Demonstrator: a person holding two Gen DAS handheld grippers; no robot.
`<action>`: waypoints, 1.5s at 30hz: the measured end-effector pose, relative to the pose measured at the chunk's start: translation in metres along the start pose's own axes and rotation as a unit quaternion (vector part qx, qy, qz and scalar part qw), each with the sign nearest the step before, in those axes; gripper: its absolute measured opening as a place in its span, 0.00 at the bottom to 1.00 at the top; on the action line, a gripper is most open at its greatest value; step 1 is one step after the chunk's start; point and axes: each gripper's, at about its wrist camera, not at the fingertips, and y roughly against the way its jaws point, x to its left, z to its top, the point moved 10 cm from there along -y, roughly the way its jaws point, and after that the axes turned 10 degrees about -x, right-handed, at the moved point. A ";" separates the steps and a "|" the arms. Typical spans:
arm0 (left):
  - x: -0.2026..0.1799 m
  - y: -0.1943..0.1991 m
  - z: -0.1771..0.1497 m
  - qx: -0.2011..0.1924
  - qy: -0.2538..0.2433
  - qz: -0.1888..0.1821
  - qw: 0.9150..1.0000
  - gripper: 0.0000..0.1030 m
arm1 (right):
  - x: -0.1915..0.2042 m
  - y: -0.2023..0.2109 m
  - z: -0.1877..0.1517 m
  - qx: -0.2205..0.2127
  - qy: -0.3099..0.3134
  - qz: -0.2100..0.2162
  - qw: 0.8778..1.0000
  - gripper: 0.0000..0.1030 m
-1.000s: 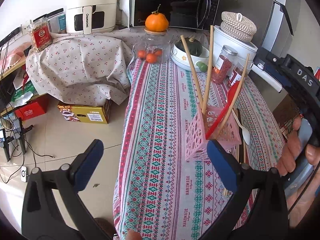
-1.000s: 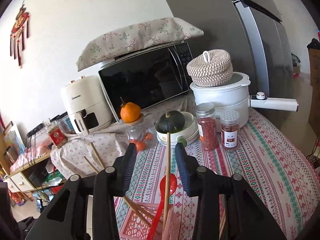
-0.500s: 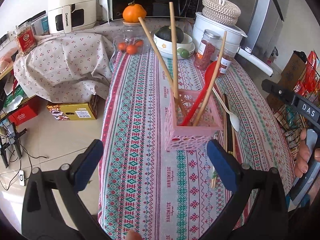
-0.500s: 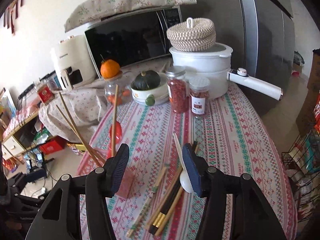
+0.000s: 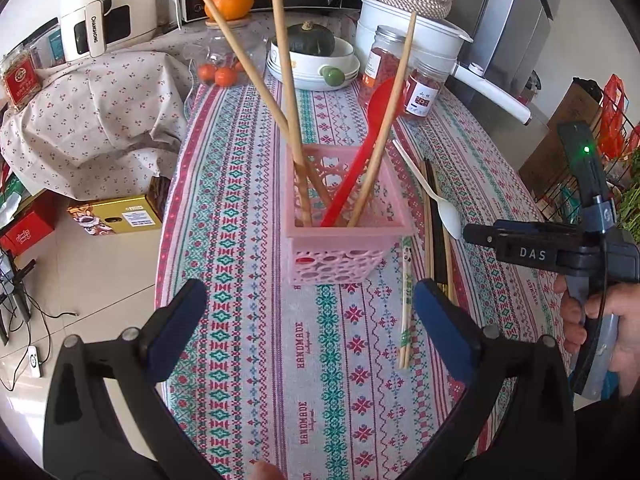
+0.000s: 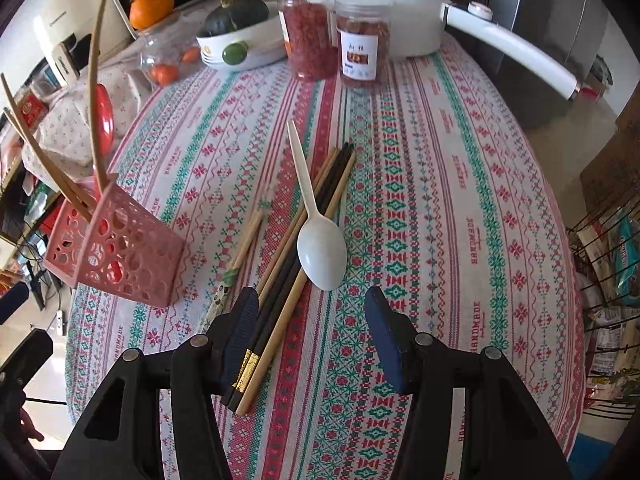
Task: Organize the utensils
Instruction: 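Lower the right gripper onto the wooden chopsticks and grasp a pair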
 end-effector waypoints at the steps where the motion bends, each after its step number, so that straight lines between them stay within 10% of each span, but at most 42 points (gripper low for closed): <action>1: -0.001 -0.001 -0.002 0.004 0.000 -0.002 1.000 1.00 | 0.000 -0.005 -0.002 0.008 -0.007 0.005 1.000 0.49; 8: -0.005 -0.003 -0.008 0.015 0.000 -0.017 1.000 1.00 | 0.011 -0.030 0.001 0.033 -0.049 0.049 0.997 0.13; 16: -0.011 0.000 -0.014 0.022 -0.001 -0.034 0.999 1.00 | 0.028 -0.054 0.010 0.039 -0.059 0.060 0.996 0.11; 30: -0.027 0.003 -0.023 0.036 -0.050 -0.037 0.997 1.00 | 0.026 -0.084 0.026 0.035 0.007 -0.051 0.998 0.13; 39: -0.057 -0.003 -0.028 0.069 -0.079 -0.062 0.993 0.99 | 0.002 -0.043 0.002 0.063 -0.062 0.049 0.995 0.09; 45: -0.092 -0.028 -0.032 0.090 -0.086 -0.083 0.989 0.60 | -0.010 0.003 -0.009 0.047 -0.058 0.084 0.994 0.09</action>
